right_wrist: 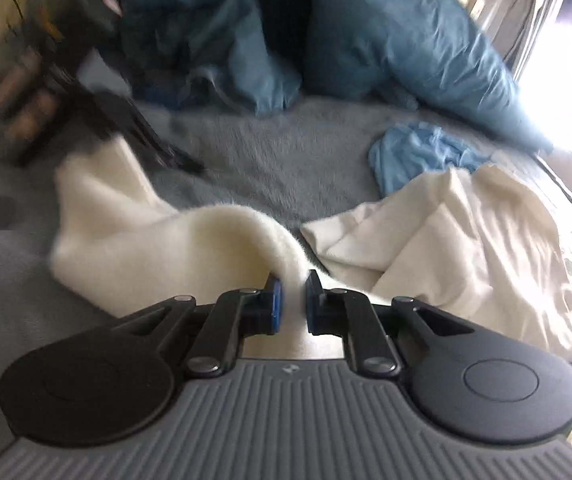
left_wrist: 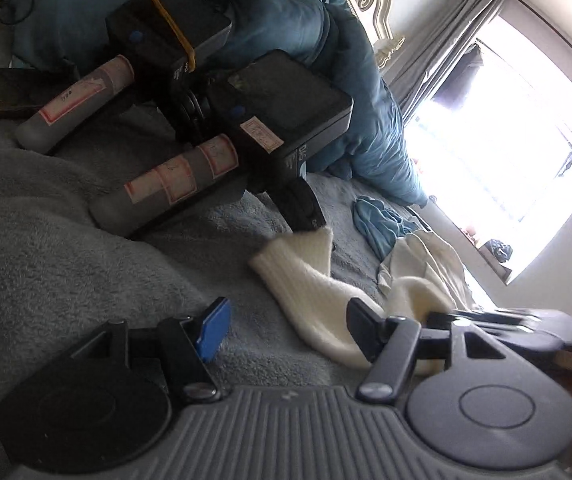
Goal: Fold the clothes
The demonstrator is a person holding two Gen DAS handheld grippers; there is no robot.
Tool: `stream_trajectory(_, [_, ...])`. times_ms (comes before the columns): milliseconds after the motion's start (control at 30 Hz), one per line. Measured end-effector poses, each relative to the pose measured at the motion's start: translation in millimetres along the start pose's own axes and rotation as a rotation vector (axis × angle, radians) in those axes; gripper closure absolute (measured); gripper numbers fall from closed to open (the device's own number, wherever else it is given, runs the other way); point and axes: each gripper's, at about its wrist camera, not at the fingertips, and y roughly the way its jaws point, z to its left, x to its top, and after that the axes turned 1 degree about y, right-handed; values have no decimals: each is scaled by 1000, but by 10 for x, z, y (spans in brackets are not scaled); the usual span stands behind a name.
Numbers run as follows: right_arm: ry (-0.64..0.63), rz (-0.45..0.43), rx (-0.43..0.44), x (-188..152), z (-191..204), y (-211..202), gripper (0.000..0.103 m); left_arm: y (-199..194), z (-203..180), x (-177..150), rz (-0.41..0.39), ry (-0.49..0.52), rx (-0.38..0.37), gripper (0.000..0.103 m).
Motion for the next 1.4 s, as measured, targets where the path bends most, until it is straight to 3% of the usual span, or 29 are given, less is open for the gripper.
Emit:
stream_trajectory(100, [-79, -50, 63, -288, 128, -446, 93, 22, -8, -18, -1, -12, -7, 38])
stream_trajectory(167, [-186, -21, 60, -524, 262, -610, 93, 34, -8, -20, -3, -18, -7, 38])
stream_trajectory(267, [-389, 60, -2, -860, 464, -675, 89, 32, -27, -36, -6, -15, 5, 38])
stream_trajectory(367, [-512, 79, -57, -967, 575, -810, 82, 10, -15, -42, -9, -32, 2, 38])
stream_trajectory(433, [-435, 54, -24, -824, 502, -1034, 81, -20, 27, -29, -18, -62, -8, 39])
stream_trajectory(533, [-263, -52, 61, -551, 393, -1364, 74, -74, 96, 5, -47, -102, -12, 39])
stream_trajectory(600, [-192, -106, 125, -396, 425, -1381, 71, -95, 125, 22, -65, -114, -6, 39])
stream_trajectory(700, [-179, -134, 190, -203, 606, -1111, 69, -128, 138, 13, -84, -117, 17, 39])
stream_trajectory(833, [-140, -99, 246, 44, 932, -485, 64, -213, 155, -2, -124, -127, 40, 39])
stream_trajectory(933, [-132, -53, 250, 195, 1153, -104, 62, -273, 129, 19, -165, -111, 64, 38])
stream_trajectory(1033, [-102, -11, 200, 214, 1248, 163, 62, -272, 133, 33, -168, -113, 74, 38])
stream_trajectory(1100, [-69, -5, 181, 190, 1240, 193, 70, -260, 136, 40, -160, -114, 77, 38])
stream_trajectory(1167, [-36, -8, 145, 171, 1196, 136, 92, -257, 129, 42, -159, -105, 75, 37])
stream_trajectory(1400, [283, -124, 127, 186, 452, -499, 95, -272, 82, 20, -161, -102, 52, 37])
